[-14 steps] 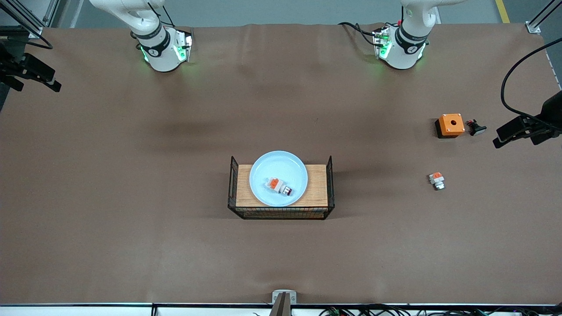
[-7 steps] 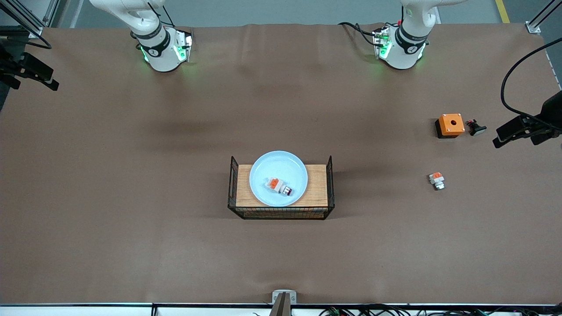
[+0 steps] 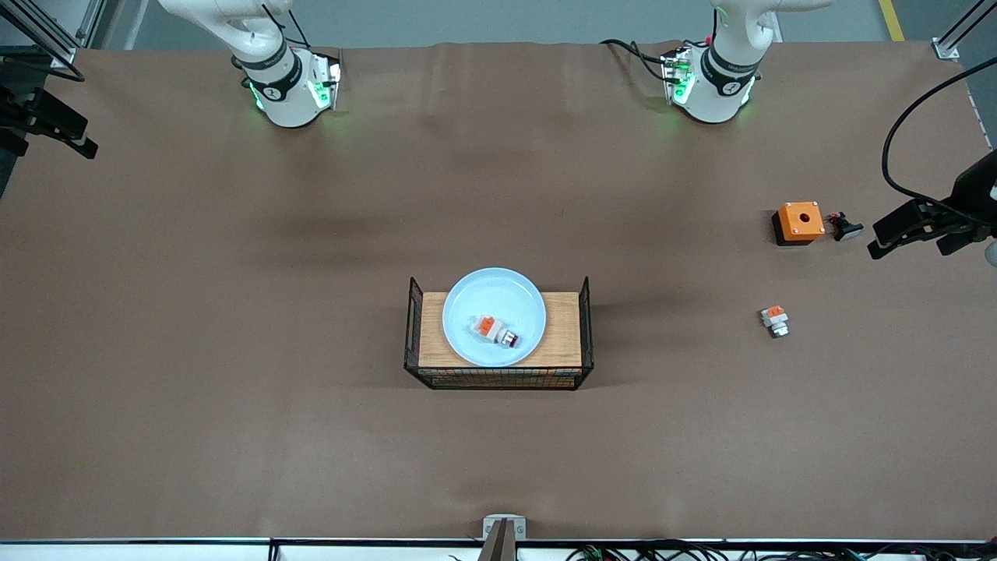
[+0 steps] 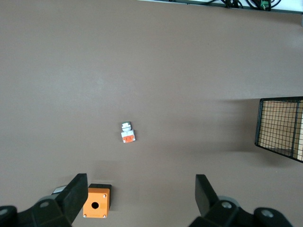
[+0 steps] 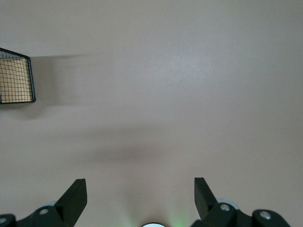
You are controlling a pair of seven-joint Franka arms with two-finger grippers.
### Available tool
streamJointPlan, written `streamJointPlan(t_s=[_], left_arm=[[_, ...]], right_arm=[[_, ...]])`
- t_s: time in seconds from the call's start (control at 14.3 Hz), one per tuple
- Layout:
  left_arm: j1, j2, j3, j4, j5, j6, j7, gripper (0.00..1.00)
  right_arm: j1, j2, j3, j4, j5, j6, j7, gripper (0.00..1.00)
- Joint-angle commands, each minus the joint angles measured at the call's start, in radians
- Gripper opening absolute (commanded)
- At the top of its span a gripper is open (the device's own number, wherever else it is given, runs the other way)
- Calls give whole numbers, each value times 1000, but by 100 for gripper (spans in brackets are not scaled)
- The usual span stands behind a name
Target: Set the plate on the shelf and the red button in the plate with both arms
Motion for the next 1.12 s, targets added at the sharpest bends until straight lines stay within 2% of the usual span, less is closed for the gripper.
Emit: streamJointPlan(t_s=[0.0,0.14,1.05], left_arm=[[-12,-34,16,-19,9,6,15,100],[-12,-43,13,-19,9,4,17,100],[-23,-34,7,0,12,-10,1,100]], right_arm=[[-4,7,3,16,-12,-13,3,100],[-4,7,3,14,-12,-52,3,100],[-1,7,3,13,-11,-58,2,100]])
